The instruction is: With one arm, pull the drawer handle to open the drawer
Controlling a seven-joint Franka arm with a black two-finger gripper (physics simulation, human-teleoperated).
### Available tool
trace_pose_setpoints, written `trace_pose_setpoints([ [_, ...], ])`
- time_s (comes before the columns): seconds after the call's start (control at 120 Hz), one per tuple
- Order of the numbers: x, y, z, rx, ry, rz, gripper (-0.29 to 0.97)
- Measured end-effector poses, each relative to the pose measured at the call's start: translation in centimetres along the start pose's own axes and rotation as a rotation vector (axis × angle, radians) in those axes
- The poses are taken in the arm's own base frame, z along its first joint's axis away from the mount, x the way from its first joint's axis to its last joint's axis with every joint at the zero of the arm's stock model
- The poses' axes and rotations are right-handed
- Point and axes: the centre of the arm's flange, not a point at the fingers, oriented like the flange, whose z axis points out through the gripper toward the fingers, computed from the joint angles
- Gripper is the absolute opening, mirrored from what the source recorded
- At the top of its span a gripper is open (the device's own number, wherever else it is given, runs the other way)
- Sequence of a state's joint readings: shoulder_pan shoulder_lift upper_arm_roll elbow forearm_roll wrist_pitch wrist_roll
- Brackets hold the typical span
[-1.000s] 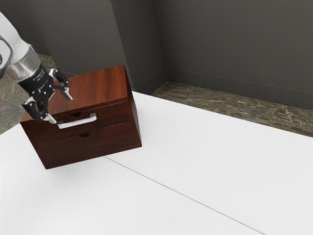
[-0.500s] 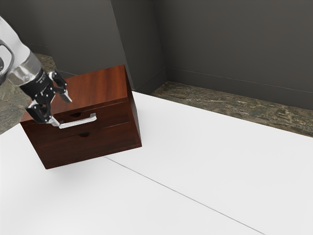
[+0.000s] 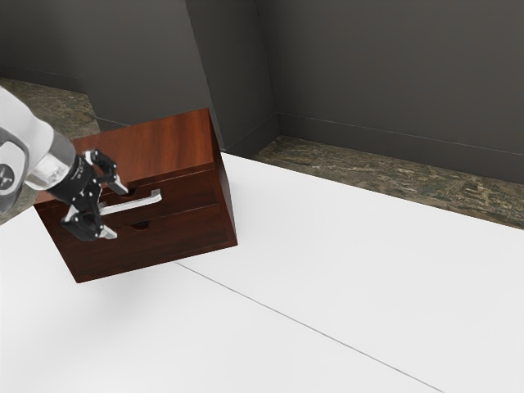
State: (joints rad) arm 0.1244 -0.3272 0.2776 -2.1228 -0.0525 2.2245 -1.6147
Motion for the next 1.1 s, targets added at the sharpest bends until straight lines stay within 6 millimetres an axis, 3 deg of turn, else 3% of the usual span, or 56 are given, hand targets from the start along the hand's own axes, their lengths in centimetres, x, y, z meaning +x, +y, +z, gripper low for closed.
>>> trace_pose_setpoints([
  [0.133,0.3,-1.0,1.0,-0.011,-0.001,-0.022,0.65],
  [0.275,1.3,-0.6,1.3,-0.051,0.013,-0.054,0.65],
  [0.833,1.5,-0.3,4.1,-0.072,0.031,-0.09,0.65],
  [1.1,1.5,-0.4,4.5,-0.072,0.031,-0.105,0.65],
])
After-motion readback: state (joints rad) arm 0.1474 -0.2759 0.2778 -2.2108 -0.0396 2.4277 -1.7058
